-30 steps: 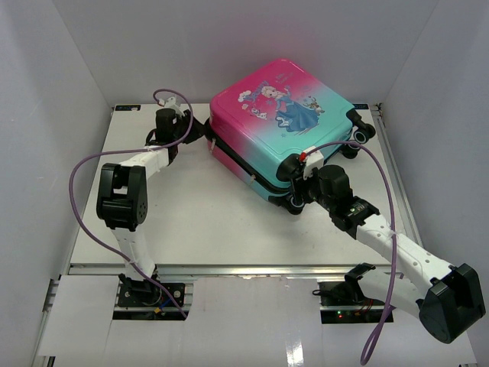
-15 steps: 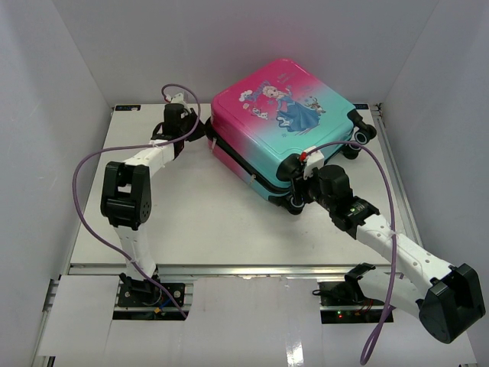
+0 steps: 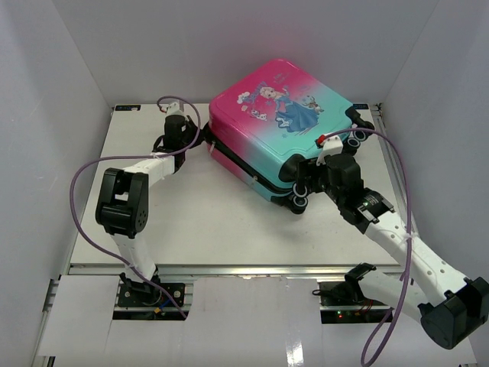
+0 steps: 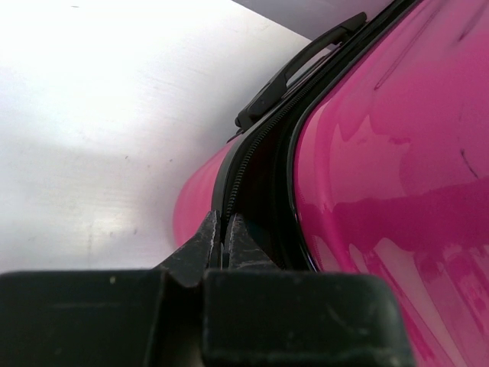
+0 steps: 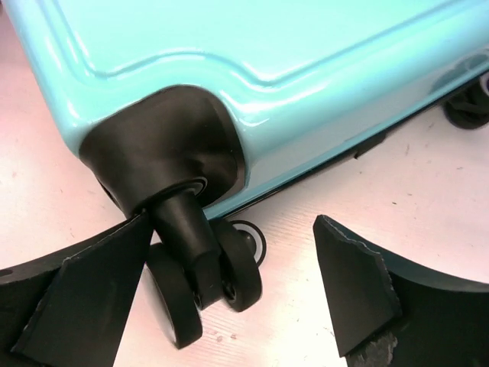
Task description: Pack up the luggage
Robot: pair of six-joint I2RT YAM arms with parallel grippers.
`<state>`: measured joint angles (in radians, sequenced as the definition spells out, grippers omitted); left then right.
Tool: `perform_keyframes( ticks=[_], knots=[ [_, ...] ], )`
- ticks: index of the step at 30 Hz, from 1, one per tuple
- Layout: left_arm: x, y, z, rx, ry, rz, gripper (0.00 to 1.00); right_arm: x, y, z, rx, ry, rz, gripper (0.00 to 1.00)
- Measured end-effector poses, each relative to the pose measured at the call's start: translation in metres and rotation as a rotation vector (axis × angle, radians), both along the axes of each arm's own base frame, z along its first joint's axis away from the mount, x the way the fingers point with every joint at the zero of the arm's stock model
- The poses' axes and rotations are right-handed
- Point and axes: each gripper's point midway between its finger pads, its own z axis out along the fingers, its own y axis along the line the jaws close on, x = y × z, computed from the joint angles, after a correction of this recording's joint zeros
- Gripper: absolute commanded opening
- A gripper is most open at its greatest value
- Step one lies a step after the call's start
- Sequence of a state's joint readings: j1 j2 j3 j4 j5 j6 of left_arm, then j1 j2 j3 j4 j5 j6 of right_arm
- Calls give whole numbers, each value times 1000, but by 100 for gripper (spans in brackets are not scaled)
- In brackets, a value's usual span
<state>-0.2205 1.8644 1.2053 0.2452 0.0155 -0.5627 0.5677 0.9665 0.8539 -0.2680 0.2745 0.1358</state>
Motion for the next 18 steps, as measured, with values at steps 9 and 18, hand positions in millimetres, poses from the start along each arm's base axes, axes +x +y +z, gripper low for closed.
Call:
perform_keyframes(
  ticks=[9, 18],
  knots=[
    [-53, 23, 0, -5, 8, 73, 0, -17, 57, 51, 61, -115, 31, 71],
    [-112, 39, 1, -13, 0, 132, 0, -77, 141, 11, -3, -56, 248, 52]
  ],
)
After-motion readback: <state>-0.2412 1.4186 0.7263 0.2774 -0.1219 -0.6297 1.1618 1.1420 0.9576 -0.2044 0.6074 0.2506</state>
